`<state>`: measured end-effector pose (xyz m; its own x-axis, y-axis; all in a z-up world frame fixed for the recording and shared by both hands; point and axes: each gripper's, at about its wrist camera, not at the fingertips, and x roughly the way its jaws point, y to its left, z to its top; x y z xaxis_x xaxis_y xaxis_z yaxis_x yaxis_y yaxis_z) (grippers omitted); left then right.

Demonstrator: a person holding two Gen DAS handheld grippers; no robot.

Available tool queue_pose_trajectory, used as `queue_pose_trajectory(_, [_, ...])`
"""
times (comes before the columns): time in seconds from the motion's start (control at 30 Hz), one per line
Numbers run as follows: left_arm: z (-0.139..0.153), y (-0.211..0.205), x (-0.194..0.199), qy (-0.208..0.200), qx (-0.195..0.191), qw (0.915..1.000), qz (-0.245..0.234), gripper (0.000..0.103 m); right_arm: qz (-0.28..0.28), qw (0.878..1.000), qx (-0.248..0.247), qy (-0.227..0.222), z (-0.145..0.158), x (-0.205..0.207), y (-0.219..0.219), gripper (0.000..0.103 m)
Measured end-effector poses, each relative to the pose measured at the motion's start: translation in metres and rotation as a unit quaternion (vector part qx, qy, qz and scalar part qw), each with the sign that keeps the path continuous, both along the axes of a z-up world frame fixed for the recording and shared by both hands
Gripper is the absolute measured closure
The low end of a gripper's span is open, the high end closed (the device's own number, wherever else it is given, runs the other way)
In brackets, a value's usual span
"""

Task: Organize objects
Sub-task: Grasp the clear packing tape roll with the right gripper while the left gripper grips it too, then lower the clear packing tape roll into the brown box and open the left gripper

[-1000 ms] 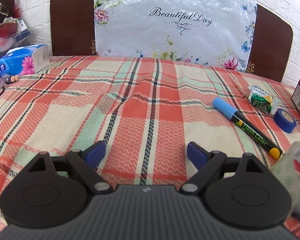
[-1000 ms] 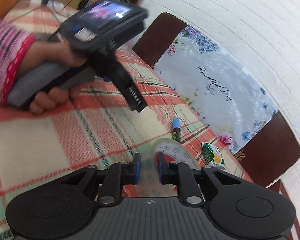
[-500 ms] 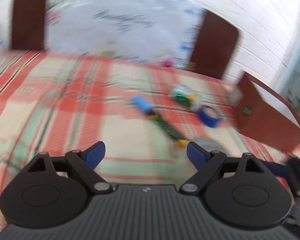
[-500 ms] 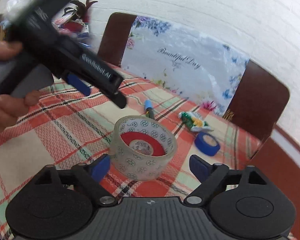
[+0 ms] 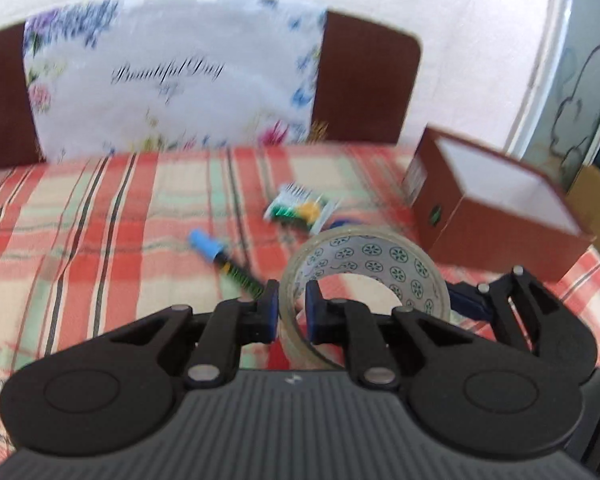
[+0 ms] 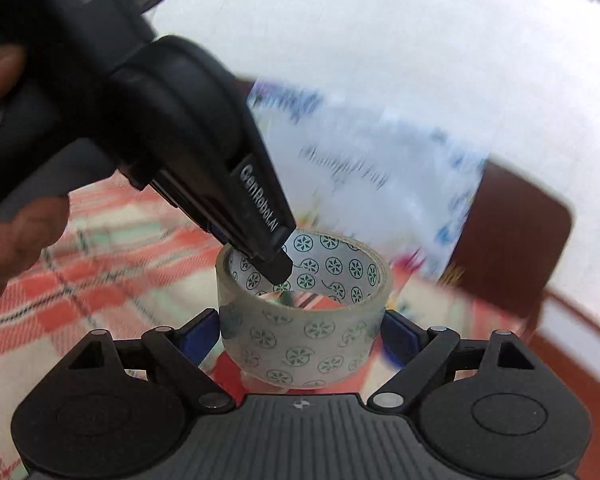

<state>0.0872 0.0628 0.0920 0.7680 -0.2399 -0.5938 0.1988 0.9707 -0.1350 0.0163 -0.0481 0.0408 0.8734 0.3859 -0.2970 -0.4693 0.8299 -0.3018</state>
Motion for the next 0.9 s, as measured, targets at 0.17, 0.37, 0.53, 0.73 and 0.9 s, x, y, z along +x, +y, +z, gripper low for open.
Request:
queue_pose_trajectory(0.17, [0.000, -0.045, 0.000, -0.004, 0.018, 0.9990, -0.041, 0.088, -0.042, 0.998, 0.022, 0.028, -0.001, -0.005, -0.041, 0.018])
queue_pose_trajectory(0.37, [-0.014, -0.103, 0.012, 0.027, 0.027, 0.9952, -0.090, 0.088, -0.098, 0.994, 0.031, 0.036, -0.014, -0.013, -0.093, 0.018])
queue_pose_trajectory(0.53, [0.030, -0.159, 0.030, -0.030, 0.043, 0.9908, -0.125, 0.088, -0.146, 0.987, 0.063, -0.021, 0.019, 0.008, -0.139, 0.018])
queue_pose_trajectory(0.73, [0.049, -0.239, 0.078, -0.062, 0.065, 0.9825, -0.163, 0.082, -0.192, 0.977, 0.091, -0.017, 0.037, 0.066, -0.209, 0.018])
queue_pose_trajectory(0.9, [0.036, -0.277, 0.117, -0.058, 0.076, 0.9851, -0.143, 0.050, -0.236, 0.970, 0.062, 0.021, 0.028, 0.126, -0.248, 0.018])
